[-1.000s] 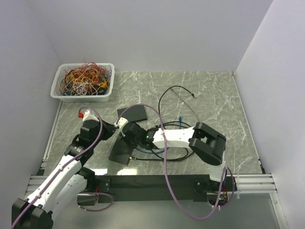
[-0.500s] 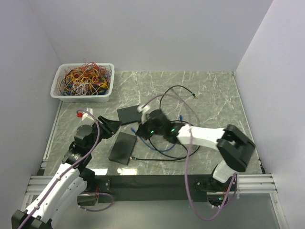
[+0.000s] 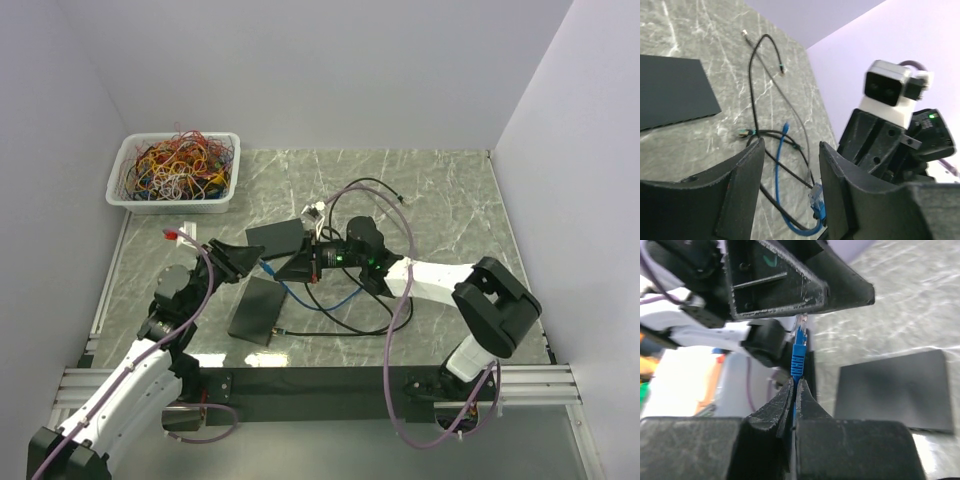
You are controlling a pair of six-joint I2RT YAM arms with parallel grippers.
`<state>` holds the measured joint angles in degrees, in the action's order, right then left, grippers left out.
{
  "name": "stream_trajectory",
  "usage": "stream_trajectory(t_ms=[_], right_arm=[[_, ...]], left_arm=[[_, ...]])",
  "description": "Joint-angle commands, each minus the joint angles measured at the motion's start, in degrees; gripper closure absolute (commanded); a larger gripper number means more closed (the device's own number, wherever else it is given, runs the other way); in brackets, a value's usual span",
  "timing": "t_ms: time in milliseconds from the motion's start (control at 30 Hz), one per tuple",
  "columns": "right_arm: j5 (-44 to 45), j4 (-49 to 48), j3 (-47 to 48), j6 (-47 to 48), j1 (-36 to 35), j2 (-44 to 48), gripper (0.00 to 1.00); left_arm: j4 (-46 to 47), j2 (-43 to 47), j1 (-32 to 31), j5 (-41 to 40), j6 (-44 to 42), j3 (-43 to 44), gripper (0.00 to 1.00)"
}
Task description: Insert the plug into the switch port
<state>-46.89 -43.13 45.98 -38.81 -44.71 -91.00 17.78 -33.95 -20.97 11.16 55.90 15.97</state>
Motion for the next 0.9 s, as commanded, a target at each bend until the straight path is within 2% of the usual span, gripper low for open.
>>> stream_trajectory(t_ms=[0, 233, 467, 533, 800, 867], right_arm=[[-6.4, -15.0, -0.6, -10.2, 0.8, -1.3, 1.0], [-7.2, -24.2, -0.5, -17.6, 1.3, -5.1, 1.0], [-6.5, -27.0, -0.3, -20.1, 1.5, -6.8, 1.0], [-6.5, -27.4, -0.2, -20.4, 1.4, -6.9, 1.0], [-5.5, -27.4, -2.1, -20.1, 2.8, -4.9, 1.0], [-5.0, -24.1, -2.2, -17.8, 3.2, -3.7, 0.9]], left_arm=[[4.5, 0.5, -0.6, -0.1, 0.9, 0.1, 0.47], [4.1, 1.1, -3.3, -2.2, 1.2, -0.2, 0.63], [4.5, 0.6, -6.6, -4.5, 1.0, -0.2, 0.64], [4.5, 0.4, -7.4, -5.3, 0.8, -0.1, 0.68], [0.9, 1.0, -8.3, -7.2, 0.5, 2.0, 0.99], [-4.0, 0.8, -8.3, -10.2, 1.2, 3.1, 1.0]])
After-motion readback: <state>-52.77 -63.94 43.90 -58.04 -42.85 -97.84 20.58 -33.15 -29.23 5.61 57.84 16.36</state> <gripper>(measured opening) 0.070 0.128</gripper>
